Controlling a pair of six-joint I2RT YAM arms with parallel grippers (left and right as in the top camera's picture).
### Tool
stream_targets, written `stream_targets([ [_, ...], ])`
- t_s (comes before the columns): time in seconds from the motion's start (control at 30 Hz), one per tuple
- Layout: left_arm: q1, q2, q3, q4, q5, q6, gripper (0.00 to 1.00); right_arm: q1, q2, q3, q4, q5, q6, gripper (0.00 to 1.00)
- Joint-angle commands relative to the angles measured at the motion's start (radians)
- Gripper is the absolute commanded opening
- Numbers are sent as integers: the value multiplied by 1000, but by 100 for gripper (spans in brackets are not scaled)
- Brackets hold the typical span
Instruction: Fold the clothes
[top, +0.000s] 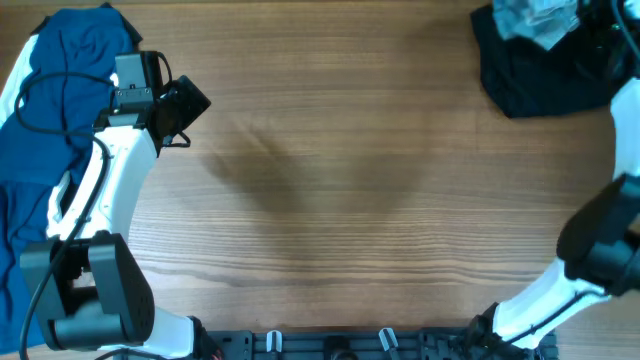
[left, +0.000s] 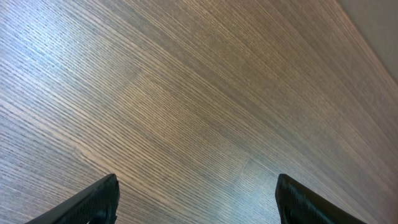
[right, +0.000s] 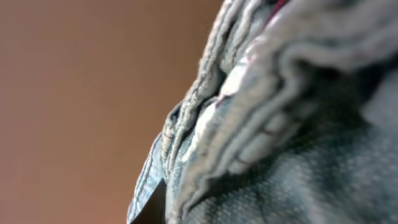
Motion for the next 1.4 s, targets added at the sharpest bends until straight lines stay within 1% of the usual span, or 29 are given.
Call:
stream_targets([
  [0.0,-5,11,-6,0,5,1,80,-3,32,31,23,-31,11,4],
  [0.1,-5,11,-6,0,5,1,80,-21,31,31,-41,-10,5,4],
  [0.2,-5,11,-6,1,5,1,80,-53,24,31,-163,-11,-9,5],
  [0.23,-5,11,-6,1,5,1,80,-63,22,31,-217,-11,-20,13],
  [0.3,-5,11,-6,1,5,1,81,-89,21,31,-382,8,-68,41],
  [0.33,-5,11,-6,1,5,1,81,-102,21,31,-461,34,-85,49],
  [0.37,-5,11,-6,1,5,1,81,-113,21,31,-511,55,-101,53],
  [0.43,-5,11,-6,1,5,1,81,-141,15,31,-578,51,-191,66],
  [0.47,-5,11,-6,1,5,1,81,-150,5,31,-596,28,-288,87],
  [0.5,-5,11,-6,1,5,1,81,-154,-8,31,-613,27,-348,100],
  [0.63,-5,11,-6,0,5,1,81,-151,-93,31,-641,27,-564,99],
  [0.7,-5,11,-6,0,5,1,81,-142,-127,31,-585,28,-630,99],
  [0.73,-5,11,-6,0,5,1,82,-136,-130,31,-531,45,-636,96],
  [0.77,-5,11,-6,0,5,1,85,-130,-127,31,-476,65,-637,96],
  [0.8,-5,11,-6,0,5,1,90,-124,-119,31,-430,84,-637,94],
  [0.87,-5,11,-6,0,5,1,100,-110,-92,31,-328,98,-683,94],
  [0.9,-5,11,-6,1,5,1,100,-99,-72,31,-282,94,-716,94],
  [0.93,-5,11,-6,1,5,1,100,-87,-60,31,-267,93,-736,97],
  [0.97,-5,11,-6,-1,5,1,100,-77,-57,31,-273,94,-743,99],
  [1.07,-5,11,-6,0,5,1,100,-39,-81,31,-344,90,-761,99],
  [1.13,-5,11,-6,-1,5,2,100,2,-124,31,-397,13,-834,100],
  [1.2,-5,11,-6,-1,5,2,100,55,-179,31,-429,-51,-864,100],
  [1.3,-5,11,-6,-1,5,2,100,186,-322,31,-523,-60,-857,99],
  [1.37,-5,11,-6,-1,5,2,100,271,-406,31,-572,-69,-770,100],
])
